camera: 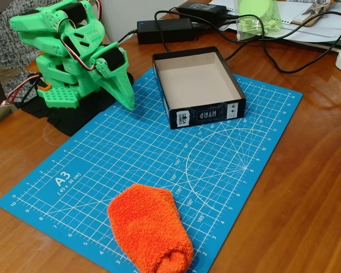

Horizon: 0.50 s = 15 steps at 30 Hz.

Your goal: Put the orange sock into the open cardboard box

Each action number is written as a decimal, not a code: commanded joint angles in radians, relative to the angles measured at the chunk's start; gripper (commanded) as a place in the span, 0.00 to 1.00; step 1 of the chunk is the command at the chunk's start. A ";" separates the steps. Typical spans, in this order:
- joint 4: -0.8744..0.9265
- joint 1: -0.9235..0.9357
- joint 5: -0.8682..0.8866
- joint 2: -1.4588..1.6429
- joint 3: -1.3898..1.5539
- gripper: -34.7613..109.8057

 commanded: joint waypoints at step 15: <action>-0.008 -0.021 -0.020 0.014 0.005 0.24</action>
